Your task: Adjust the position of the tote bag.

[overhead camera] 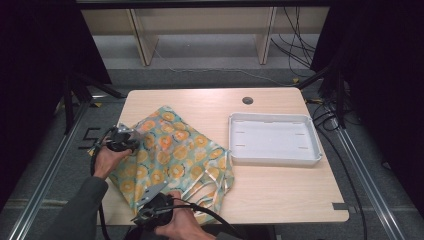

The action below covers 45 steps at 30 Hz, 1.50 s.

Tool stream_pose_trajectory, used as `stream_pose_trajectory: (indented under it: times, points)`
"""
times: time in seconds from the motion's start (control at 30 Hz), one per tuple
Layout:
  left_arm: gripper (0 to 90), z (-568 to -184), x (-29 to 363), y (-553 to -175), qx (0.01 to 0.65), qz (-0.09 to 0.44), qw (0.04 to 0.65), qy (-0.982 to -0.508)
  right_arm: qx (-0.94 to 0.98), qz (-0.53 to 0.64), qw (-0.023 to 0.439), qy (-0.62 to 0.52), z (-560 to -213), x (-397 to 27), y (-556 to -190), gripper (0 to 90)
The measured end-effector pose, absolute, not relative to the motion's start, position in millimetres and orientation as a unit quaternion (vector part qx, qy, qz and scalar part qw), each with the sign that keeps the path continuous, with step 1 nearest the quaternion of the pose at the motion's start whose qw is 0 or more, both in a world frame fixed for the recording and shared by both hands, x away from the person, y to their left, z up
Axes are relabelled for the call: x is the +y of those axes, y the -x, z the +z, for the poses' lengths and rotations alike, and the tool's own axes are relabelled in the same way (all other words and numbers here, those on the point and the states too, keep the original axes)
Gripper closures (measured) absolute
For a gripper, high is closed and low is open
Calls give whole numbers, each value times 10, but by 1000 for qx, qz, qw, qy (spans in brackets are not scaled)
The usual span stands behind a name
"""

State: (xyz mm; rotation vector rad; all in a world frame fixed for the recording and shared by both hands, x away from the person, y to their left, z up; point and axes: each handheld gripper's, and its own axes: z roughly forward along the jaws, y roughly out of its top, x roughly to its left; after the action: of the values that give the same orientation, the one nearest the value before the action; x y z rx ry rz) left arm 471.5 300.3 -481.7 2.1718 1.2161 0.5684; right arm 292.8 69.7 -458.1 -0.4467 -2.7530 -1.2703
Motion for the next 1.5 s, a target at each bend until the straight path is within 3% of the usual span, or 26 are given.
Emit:
stream_pose_trajectory:
  times: [0.1, 0.27, 0.5, 0.57, 0.63, 0.83, 0.9, 0.97, 1.03, 1.27, 1.5]
  points:
    - [615, -4687, 3051, -4512, 457, 212, 304, -809, -889, -428, 11, 163, -4346, 392, -3044, 560]
    - [558, -4552, 3094, -4170, 459, 206, 322, -802, -868, -437, -60, 229, -4231, -243, -3396, 535]
    - [576, -4546, 3085, -3906, 455, 199, 326, -805, -830, -404, -128, 363, -4301, -1065, -3901, 519]
    - [594, -4561, 3103, -3941, 455, 198, 318, -808, -823, -395, -124, 389, -4361, -1246, -4010, 511]
    - [621, -4575, 3117, -3990, 460, 199, 316, -806, -813, -397, -92, 416, -4423, -1323, -4049, 510]
    - [686, -4595, 3103, -4128, 466, 203, 312, -802, -802, -395, -30, 446, -4630, -1333, -4199, 529]
    - [728, -4603, 3080, -4183, 465, 205, 312, -803, -805, -395, -22, 442, -4662, -1323, -4232, 642]
    - [791, -4628, 3037, -4254, 462, 203, 306, -807, -814, -397, -17, 423, -4688, -1315, -4252, 820]
    - [861, -4671, 2987, -4341, 466, 205, 304, -805, -822, -400, -17, 406, -4686, -1314, -4236, 899]
    - [897, -4922, 2862, -4670, 499, 199, 289, -792, -842, -403, -28, 357, -4560, -1257, -3942, 900]
    - [897, -4923, 2700, -4979, 499, 189, 269, -802, -851, -407, -7, 332, -4548, -1238, -3657, 900]
